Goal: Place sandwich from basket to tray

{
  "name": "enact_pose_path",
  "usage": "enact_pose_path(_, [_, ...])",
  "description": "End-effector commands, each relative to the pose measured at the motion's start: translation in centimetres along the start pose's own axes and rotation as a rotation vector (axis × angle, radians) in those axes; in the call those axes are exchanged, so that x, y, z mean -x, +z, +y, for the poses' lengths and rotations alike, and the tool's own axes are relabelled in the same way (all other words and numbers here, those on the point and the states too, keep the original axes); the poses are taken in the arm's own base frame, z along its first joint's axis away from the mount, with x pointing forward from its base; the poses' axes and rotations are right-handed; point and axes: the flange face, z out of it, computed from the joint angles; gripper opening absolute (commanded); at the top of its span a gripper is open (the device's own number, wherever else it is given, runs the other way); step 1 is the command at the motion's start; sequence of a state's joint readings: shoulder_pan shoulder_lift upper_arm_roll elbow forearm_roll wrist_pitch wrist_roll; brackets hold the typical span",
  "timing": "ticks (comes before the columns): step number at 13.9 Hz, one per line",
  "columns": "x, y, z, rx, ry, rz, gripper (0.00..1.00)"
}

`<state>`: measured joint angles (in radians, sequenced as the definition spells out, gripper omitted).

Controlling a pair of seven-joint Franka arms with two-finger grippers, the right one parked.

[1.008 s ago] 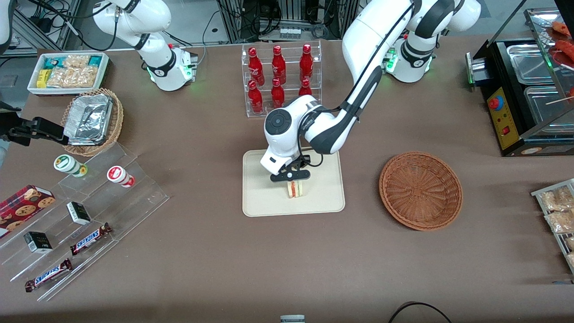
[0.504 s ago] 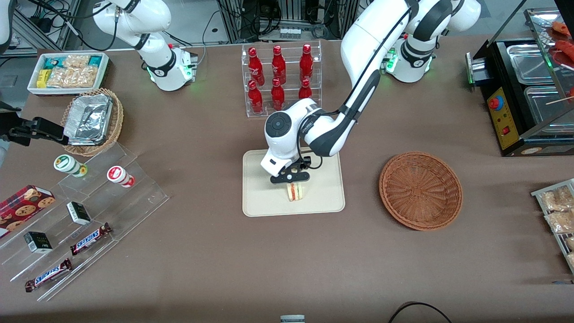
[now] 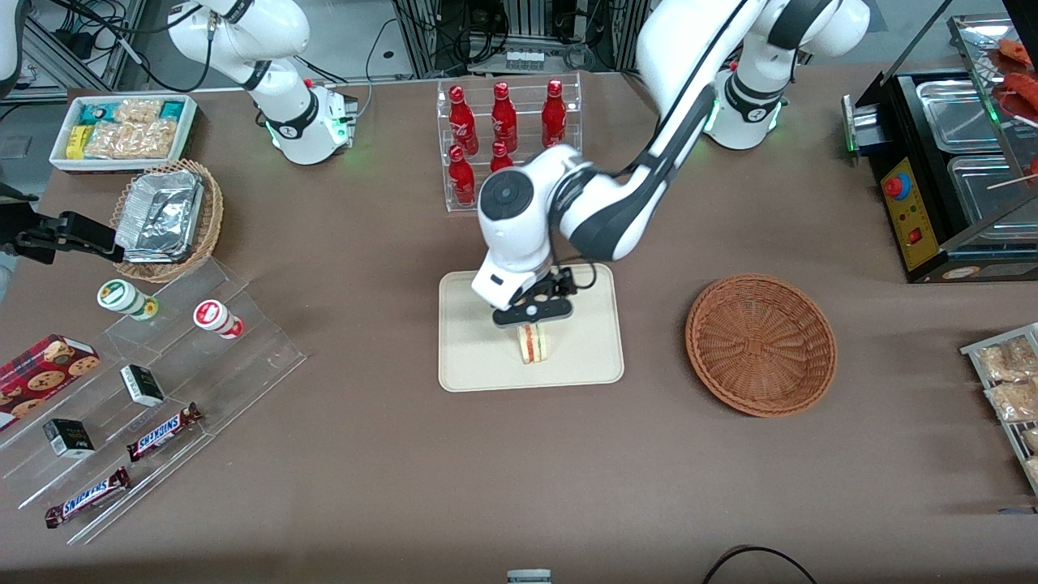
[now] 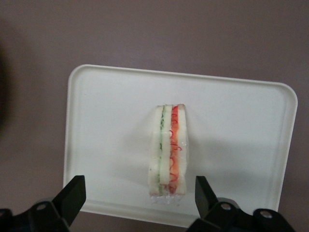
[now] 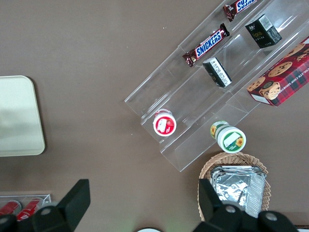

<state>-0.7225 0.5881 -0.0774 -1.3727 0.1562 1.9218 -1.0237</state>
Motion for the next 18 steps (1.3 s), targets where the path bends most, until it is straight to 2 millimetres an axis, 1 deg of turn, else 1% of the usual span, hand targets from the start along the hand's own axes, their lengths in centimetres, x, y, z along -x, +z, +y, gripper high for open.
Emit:
enact_pose_path(1, [-1.5,-6.2,-5.3,-0.035,-0.102,-0.004,1.00])
enact_pose_path(2, [-2.7,-7.9,-7.4,-0.043,-0.133,-0.007,1.00])
enact_pose_path(3, [-3.1,-9.3,-8.8,-0.049,-0.144,-0.008,1.00])
enact_pose_path(5, [-5.4,-12.4,-13.8,-0.040,-0.138,-0.001,1.00])
enact_pose_path(7, [-6.1,-15.2,-18.4,-0.061,-0.093,-0.040,1.00])
enact_pose_path(9, [-8.0,-17.1,-23.9,-0.045,-0.023,-0.076,1.00])
enact_pose_path(12, [-10.6,-19.1,-32.3,-0.004,0.044,-0.098,1.00])
enact_pose_path(15, [-12.8,-19.8,-39.8,0.045,0.097,-0.123,1.00])
enact_pose_path(17, [-12.8,-20.2,-43.0,0.053,0.170,-0.127,1.00])
enact_pose_path(18, [-13.1,-19.9,-45.6,0.056,0.196,-0.131,1.00])
